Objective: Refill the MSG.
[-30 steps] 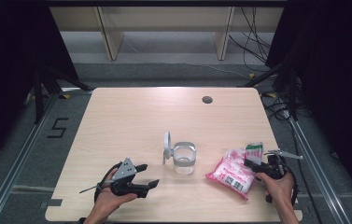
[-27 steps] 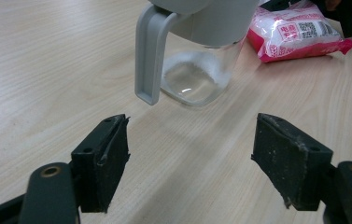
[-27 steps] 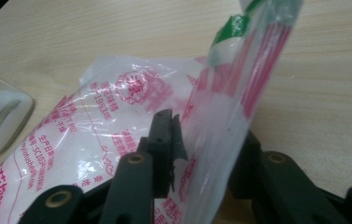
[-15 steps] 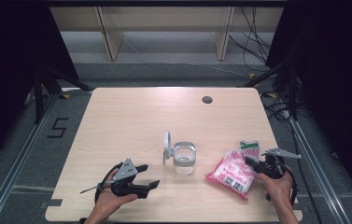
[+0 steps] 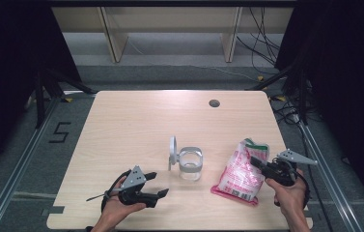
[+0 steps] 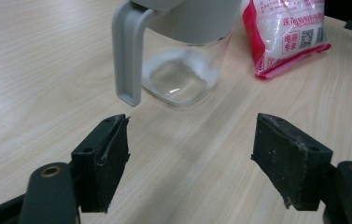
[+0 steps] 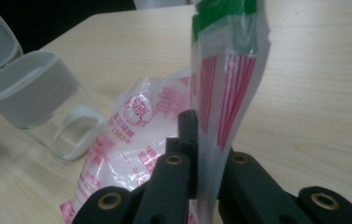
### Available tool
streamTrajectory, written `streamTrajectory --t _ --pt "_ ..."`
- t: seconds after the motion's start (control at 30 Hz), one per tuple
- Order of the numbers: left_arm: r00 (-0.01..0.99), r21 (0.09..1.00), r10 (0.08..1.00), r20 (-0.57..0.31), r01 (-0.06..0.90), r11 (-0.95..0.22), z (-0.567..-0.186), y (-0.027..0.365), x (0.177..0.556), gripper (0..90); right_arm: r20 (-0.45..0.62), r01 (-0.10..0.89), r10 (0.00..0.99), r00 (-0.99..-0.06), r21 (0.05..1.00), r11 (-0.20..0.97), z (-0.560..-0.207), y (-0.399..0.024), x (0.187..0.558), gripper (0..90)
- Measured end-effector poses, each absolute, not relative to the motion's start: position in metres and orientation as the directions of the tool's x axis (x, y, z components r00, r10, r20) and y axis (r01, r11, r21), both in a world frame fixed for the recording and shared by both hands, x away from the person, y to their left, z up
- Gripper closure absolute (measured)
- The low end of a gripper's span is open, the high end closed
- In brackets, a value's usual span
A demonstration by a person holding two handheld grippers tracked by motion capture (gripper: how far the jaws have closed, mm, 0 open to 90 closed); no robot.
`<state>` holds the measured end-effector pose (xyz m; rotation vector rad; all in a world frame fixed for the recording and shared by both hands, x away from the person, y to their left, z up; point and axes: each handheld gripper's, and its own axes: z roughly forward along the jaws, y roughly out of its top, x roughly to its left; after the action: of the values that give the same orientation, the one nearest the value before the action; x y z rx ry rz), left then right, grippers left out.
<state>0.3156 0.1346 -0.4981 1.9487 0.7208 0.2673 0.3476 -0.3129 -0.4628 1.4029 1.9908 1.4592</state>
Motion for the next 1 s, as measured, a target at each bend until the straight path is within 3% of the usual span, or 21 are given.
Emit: streamTrajectory --t 0.27,0.5,0.77,1.0 --pt "0.801 0.872 0.586 -0.124 0.369 -0.32 -0.504 0.121 0.312 26.6 0.214 0.443 0.803 -0.556 0.894 0.068 -0.438 -0.294 0.34 90.0" --pt "0.815 0.878 0.57 -0.109 0.348 -0.329 -0.507 0.102 0.31 26.9 0.225 0.424 0.781 -0.583 0.904 0.055 -0.424 -0.28 0.333 90.0" --pt "0.849 0.868 0.519 -0.1 0.329 -0.372 -0.516 0.061 0.3 27.5 0.123 0.341 0.737 -0.664 0.928 0.152 -0.402 -0.246 0.328 90.0" --pt "0.859 0.872 0.508 -0.06 0.293 -0.392 -0.515 0.04 0.303 27.2 0.087 0.305 0.739 -0.668 0.938 0.165 -0.393 -0.238 0.332 90.0"
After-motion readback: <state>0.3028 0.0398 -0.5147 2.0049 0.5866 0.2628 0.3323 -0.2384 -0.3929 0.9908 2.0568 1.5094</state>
